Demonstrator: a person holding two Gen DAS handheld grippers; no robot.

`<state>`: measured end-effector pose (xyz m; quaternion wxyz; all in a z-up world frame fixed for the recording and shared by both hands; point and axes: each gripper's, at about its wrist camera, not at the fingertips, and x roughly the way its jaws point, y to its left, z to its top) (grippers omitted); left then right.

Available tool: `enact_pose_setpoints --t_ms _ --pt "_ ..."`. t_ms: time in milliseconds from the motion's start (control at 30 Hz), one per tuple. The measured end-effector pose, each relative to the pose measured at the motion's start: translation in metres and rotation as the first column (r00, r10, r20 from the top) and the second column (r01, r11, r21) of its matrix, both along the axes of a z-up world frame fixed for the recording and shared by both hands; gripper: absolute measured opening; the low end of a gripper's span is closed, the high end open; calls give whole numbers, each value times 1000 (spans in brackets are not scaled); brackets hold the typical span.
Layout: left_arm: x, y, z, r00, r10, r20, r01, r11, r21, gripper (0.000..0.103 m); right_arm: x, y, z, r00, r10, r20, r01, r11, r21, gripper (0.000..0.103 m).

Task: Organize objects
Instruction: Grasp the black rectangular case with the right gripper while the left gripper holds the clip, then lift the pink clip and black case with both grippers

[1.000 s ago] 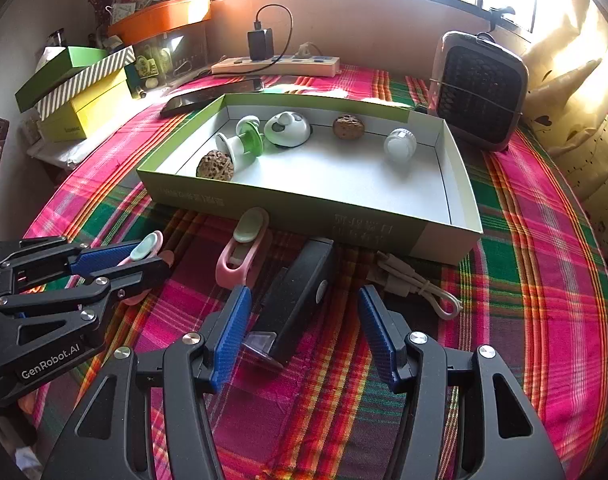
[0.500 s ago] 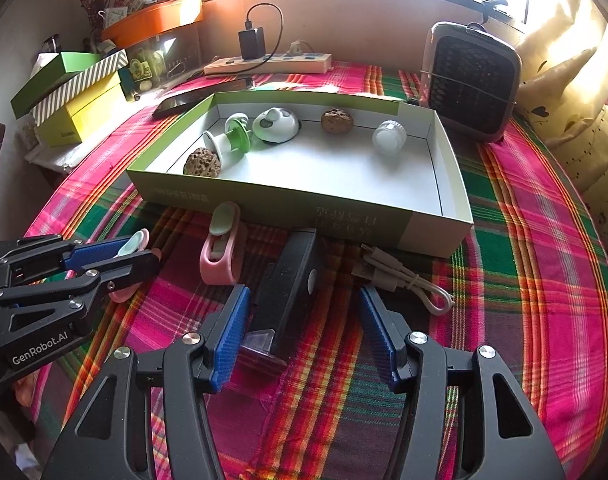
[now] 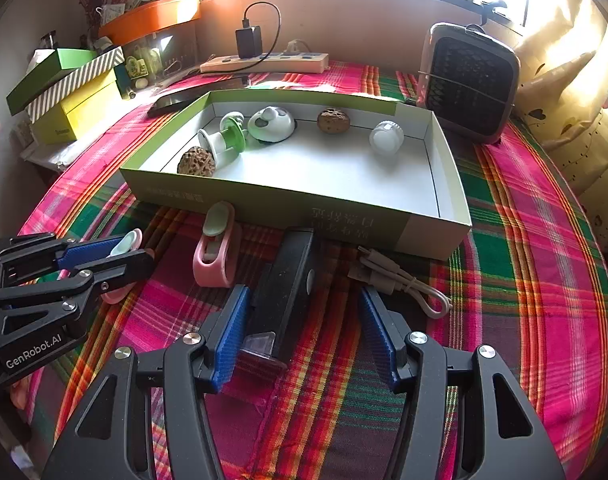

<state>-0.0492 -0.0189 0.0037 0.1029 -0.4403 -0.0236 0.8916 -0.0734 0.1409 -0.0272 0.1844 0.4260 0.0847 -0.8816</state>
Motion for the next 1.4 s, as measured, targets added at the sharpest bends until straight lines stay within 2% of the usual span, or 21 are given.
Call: enact_pose_setpoints --t_ms 100,133,167,300,367,533,1400 --pt "-1 0 0 1000 1 -1 -1 1000 -2 21 0 0 0 1000 1 -2 -1 1000 -2 51" --pt "0 0 0 1000 0 -1 0 1000 -3 21 0 0 0 1000 -2 -5 2 1000 1 43" --pt "0 0 0 1000 -1 -2 1 1000 -4 21 0 0 1 1000 -6 -6 6 1000 1 40" --pt "0 0 0 1000 0 -4 0 1000 -7 21 0 3 1 1000 -8 -5 8 1000 -9 35" --pt "0 0 0 1000 0 -3 0 1000 -7 20 1 2 1 1000 -8 -6 8 1000 -11 25" --pt "0 -1 -1 1000 3 -12 -3 1000 -17 16 2 2 2 1000 -10 -6 10 1000 -13 24" --pt "1 -3 -1 1000 4 -15 -4 1000 -17 16 3 2 1 1000 -12 -6 12 1000 -13 24"
